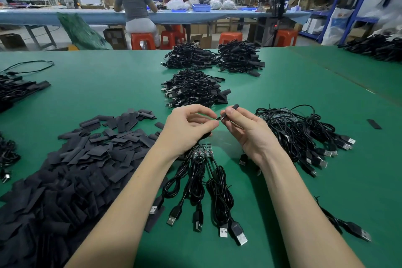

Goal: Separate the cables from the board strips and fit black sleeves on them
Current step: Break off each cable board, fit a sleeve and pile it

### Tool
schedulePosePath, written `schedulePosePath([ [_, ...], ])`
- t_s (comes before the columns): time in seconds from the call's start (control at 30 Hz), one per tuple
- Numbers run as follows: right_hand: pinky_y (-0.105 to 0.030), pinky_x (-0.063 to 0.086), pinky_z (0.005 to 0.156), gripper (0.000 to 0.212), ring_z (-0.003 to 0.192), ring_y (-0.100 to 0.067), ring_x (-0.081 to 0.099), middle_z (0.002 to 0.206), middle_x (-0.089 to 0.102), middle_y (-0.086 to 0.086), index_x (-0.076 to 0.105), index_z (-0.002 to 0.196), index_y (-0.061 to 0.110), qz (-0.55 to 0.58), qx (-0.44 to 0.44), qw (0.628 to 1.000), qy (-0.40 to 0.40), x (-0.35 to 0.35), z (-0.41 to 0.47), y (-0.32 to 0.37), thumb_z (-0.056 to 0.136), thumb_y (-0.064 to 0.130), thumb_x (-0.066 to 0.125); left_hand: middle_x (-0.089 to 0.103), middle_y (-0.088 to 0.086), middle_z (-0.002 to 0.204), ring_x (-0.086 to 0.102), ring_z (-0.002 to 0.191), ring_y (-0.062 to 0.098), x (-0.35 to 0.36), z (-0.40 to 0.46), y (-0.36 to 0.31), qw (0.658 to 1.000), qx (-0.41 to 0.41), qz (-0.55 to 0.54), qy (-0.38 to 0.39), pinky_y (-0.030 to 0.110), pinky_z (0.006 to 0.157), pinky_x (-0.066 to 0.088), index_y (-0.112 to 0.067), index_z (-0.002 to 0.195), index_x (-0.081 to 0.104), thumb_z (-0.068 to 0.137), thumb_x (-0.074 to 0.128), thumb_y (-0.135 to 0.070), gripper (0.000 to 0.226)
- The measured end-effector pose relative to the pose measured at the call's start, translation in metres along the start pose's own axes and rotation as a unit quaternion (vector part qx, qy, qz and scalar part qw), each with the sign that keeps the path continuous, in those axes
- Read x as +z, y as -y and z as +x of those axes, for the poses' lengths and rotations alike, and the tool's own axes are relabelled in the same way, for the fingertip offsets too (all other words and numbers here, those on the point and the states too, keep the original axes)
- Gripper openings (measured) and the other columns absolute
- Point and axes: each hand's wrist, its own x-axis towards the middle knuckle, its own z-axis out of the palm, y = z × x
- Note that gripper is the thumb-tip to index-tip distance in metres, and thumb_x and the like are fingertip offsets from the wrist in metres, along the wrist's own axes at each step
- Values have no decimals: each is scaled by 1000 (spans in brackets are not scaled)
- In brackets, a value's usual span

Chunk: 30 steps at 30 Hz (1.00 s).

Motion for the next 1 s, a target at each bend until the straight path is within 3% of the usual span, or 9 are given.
schedulePosePath([
  [0.1, -15, 58, 70, 20, 80, -12, 71, 93, 76, -10, 78, 88, 7, -1, -4, 1000, -5, 0, 1, 0, 69, 14, 83, 77, 0, 80, 75, 75, 17, 1, 1, 1, 1000, 9, 13, -13, 34, 80, 62, -21, 85, 77, 81, 83, -12, 11],
  [0.27, -15, 58, 71, 17, 80, -11, 70, 94, 76, -9, 80, 85, 10, -11, -9, 1000, -1, -2, 0, -1, 69, 16, 84, 77, -2, 82, 76, 73, 18, -1, 0, 1, 1000, 6, 22, 1, 25, 74, 58, -25, 85, 77, 83, 82, -17, 10],
  [0.5, -15, 57, 69, 14, 77, -10, 69, 94, 76, -9, 81, 82, 11, -13, -5, 1000, -1, -1, 1, -2, 69, 16, 83, 76, 1, 76, 75, 69, 18, 1, -2, 0, 997, 41, 70, 11, 28, 71, 60, -15, 84, 76, 86, 79, -11, 5],
  [0.63, -15, 57, 68, 27, 76, -10, 71, 93, 77, -10, 76, 93, 6, -34, -5, 999, 1, -2, 0, -5, 69, 16, 83, 75, 2, 74, 73, 66, 18, 3, -4, 1, 994, 58, 91, 14, 28, 69, 59, -11, 84, 76, 86, 77, -8, 4],
  [0.83, -16, 57, 67, 26, 76, -11, 71, 93, 76, -9, 76, 93, 6, -28, 3, 999, 20, 0, -1, -9, 70, 17, 82, 77, 0, 79, 75, 70, 17, 2, -3, 0, 997, 59, 47, 5, 22, 69, 57, -11, 85, 76, 86, 78, -8, 4],
  [1.0, -17, 58, 70, 41, 73, -12, 70, 91, 75, -10, 71, 106, 2, -25, 10, 1000, 6, 4, -3, -9, 70, 19, 83, 77, 2, 80, 76, 73, 18, 6, 0, 0, 999, 41, 28, -7, 27, 75, 60, -13, 86, 73, 85, 79, -9, 7],
])
